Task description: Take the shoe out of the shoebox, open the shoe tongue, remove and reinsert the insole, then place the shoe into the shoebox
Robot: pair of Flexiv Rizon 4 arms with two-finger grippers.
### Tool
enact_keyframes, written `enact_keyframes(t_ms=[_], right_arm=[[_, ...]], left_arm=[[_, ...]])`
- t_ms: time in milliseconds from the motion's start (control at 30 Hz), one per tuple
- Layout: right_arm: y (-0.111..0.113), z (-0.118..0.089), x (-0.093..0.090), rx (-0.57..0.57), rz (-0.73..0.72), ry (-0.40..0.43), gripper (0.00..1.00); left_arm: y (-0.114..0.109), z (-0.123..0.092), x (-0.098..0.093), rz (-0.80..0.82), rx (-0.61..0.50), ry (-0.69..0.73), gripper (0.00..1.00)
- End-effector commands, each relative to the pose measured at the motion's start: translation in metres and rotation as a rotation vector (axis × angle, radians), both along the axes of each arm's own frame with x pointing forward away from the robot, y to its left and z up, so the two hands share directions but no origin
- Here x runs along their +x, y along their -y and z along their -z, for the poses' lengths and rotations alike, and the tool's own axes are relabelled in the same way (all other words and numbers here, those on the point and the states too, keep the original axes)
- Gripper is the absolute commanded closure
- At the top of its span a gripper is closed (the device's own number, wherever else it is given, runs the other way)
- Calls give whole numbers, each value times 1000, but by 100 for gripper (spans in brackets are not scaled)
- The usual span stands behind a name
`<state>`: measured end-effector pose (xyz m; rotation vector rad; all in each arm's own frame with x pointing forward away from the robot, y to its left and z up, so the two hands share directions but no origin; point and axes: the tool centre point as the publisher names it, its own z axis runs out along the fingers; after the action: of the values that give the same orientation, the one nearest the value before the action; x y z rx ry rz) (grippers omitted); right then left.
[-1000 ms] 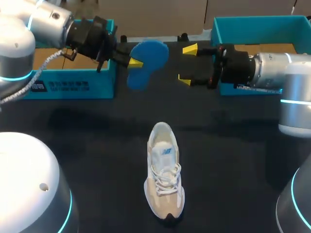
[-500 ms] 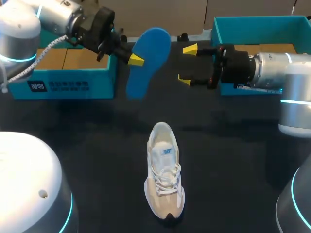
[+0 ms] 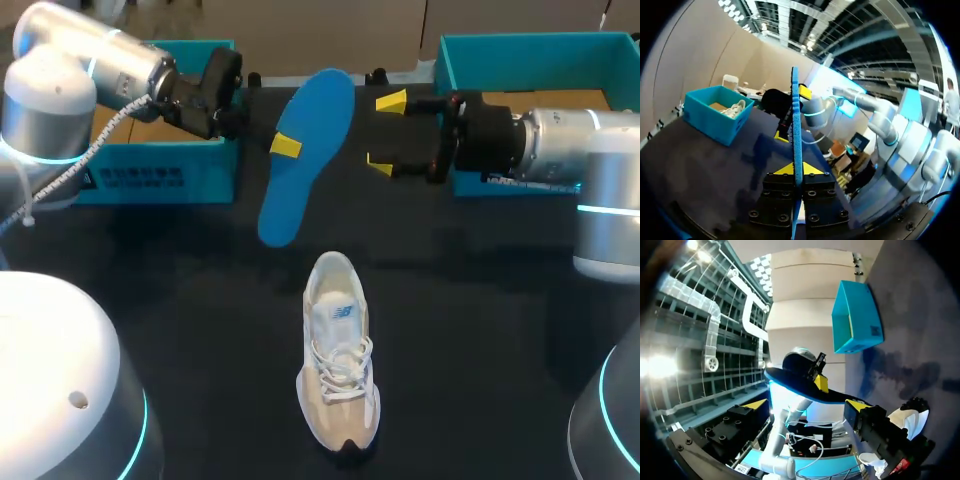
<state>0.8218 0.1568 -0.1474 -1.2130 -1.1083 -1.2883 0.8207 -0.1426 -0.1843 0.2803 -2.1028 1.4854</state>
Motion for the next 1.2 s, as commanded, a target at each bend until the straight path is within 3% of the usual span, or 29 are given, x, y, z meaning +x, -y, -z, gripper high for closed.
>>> enact_keyframes(t_ms=[33, 133, 367, 467, 567, 800, 1067, 1200], right_arm=[[-1, 0, -1, 0, 3, 1, 0], [-1, 0, -1, 0, 3, 1, 0], [-1, 0, -1, 0, 3, 1, 0], [-1, 0, -1, 0, 3, 1, 0], [-1, 0, -1, 0, 3, 1, 0], [-1, 0, -1, 0, 3, 1, 0], [-1, 0, -1, 0, 3, 1, 0], [0, -4, -1, -111, -8, -9, 0]], left_arm=[[-1, -2, -10, -133, 51, -123, 100], [3, -1, -9, -158, 82, -156, 100], [10, -2, 3, -253, 128, -544, 100], [8, 2, 14, -227, 96, -743, 100], [8, 8, 20, -243, 75, -841, 100], [11, 16, 24, -253, 42, -1028, 100], [8, 14, 23, -282, 17, -1121, 100], [6, 17, 21, -297, 29, -1133, 100]])
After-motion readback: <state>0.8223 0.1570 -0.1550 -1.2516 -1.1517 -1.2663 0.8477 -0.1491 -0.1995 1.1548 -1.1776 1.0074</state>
